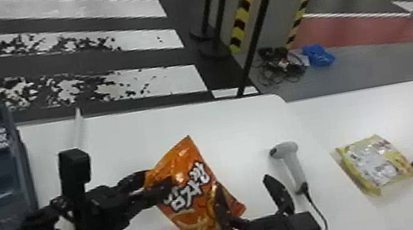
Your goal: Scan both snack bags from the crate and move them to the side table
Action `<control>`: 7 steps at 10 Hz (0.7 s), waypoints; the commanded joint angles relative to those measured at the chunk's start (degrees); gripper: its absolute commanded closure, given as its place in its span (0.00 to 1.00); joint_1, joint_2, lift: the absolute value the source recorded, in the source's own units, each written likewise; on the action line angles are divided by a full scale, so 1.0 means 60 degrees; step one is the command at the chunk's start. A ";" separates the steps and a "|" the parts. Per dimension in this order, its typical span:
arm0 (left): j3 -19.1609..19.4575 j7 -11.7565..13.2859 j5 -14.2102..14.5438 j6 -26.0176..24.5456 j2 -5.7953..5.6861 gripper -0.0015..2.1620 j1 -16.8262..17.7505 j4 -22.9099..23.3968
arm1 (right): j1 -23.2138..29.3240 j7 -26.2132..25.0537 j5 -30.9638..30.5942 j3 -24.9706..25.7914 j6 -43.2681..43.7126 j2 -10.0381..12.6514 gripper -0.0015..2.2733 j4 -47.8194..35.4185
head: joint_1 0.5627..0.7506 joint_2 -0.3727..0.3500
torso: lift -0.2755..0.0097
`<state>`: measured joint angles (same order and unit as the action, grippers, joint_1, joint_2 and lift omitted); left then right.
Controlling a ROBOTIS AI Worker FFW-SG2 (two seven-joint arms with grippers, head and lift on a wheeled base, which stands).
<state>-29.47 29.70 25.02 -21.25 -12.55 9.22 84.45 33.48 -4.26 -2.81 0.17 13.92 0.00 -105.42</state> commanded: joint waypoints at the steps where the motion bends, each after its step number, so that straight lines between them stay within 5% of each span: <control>1: 0.0093 -0.0072 -0.0010 0.0004 -0.0062 0.02 -0.0043 0.0104 | 0.0016 -0.0008 0.0000 0.0001 0.0001 0.0009 0.03 -0.0023 | 0.70 0.03 | 0.62; 5: 0.0782 -0.0629 -0.0757 0.0033 -0.0297 0.02 -0.0336 0.1217 | 0.0045 0.0006 0.0000 -0.0013 -0.0058 0.0009 0.03 -0.0126 | 0.70 0.05 | 0.62; 7: 0.1543 -0.1464 -0.1812 0.0179 -0.0677 0.02 -0.1420 0.3034 | 0.0045 0.0006 0.0000 -0.0013 -0.0058 0.0009 0.03 -0.0141 | 0.70 0.10 | 0.62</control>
<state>-21.73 21.08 15.65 -20.46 -15.92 2.66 99.71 33.73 -4.23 -2.81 0.10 13.61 0.00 -106.23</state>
